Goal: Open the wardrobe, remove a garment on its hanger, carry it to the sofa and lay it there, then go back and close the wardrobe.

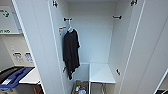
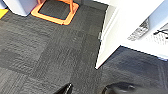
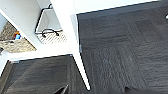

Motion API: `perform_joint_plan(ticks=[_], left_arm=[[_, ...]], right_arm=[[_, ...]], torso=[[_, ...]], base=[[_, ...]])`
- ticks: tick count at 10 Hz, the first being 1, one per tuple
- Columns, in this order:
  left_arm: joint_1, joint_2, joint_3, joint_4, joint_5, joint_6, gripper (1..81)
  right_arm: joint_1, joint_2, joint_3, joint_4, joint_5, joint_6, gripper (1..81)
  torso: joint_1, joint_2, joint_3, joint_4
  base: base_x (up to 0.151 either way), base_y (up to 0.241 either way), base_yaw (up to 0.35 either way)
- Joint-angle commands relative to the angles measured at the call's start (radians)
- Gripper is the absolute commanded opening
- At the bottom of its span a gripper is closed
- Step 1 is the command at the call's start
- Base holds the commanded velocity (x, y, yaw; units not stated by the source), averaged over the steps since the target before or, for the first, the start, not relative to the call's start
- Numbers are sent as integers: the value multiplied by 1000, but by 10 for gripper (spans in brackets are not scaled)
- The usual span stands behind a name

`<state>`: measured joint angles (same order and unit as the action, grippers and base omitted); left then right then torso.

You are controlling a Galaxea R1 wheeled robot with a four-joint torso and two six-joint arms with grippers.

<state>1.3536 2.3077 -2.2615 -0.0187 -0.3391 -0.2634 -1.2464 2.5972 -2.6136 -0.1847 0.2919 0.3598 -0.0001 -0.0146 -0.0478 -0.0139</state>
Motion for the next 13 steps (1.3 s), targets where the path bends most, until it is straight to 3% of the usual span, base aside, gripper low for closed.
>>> perform_joint_plan(ticks=[1, 3, 7, 10, 13], left_arm=[[-204, -95, -182, -9, 15, -123, 811], [-259, -118, -230, -7, 26, -171, 811], [-441, -126, -242, 2, 147, -195, 811], [-601, -62, -259, 9, 196, -195, 811], [-714, 65, -305, 10, 273, -195, 811]], right_arm=[[179, -93, -107, 8, -68, 74, 811], [210, -127, -103, 8, -83, 100, 811], [276, -176, -101, 8, -92, 171, 811], [394, -165, -101, -7, -161, 171, 811], [455, -119, -98, 11, -169, 174, 811]], torso=[[0, 0, 0, 0], [0, 0, 0, 0], [1, 0, 0, 0], [1, 1, -1, 0], [2, 1, -2, 0]], base=[[0, 0, 0], [0, 0, 0], [0, 0, 0], [0, 0, 0], [0, 0, 0]])
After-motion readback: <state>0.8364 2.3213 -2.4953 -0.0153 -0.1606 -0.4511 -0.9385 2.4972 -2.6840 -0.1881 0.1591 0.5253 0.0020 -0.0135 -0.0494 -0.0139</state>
